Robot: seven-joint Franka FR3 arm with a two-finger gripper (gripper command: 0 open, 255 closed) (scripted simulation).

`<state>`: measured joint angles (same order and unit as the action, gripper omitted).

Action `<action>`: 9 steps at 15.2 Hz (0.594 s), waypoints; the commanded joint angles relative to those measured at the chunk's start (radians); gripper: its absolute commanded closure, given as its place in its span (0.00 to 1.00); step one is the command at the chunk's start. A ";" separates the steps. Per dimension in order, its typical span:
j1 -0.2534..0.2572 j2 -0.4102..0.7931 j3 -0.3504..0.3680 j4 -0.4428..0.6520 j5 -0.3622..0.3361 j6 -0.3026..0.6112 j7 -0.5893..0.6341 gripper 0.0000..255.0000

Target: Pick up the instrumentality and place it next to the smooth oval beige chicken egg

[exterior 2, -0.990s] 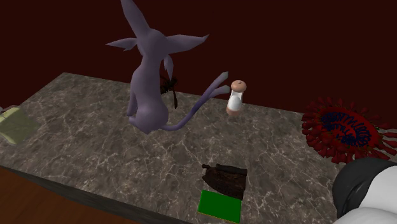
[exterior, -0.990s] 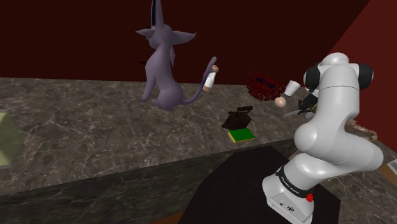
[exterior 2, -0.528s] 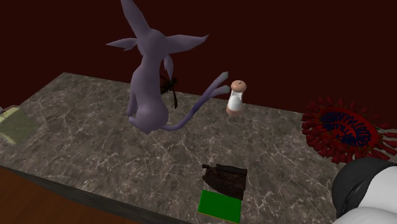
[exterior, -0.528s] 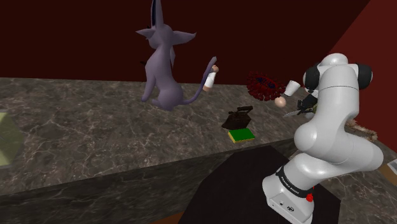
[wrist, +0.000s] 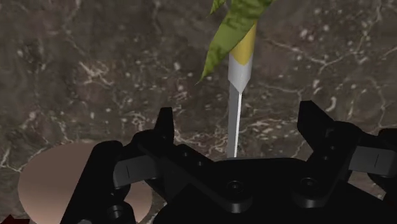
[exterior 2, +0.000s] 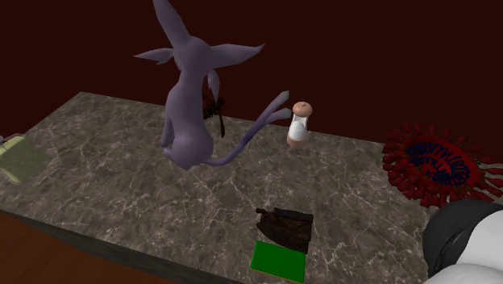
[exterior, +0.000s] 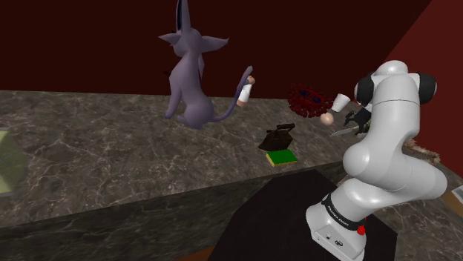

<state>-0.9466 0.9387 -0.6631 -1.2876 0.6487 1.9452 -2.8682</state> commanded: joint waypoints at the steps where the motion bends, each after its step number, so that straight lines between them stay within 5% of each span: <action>1: -0.003 -0.026 -0.013 0.021 -0.016 -0.044 0.009 0.00; 9: -0.004 -0.035 -0.018 0.032 -0.022 -0.062 0.013 0.00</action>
<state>-0.9510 0.9035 -0.6811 -1.2560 0.6269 1.8831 -2.8552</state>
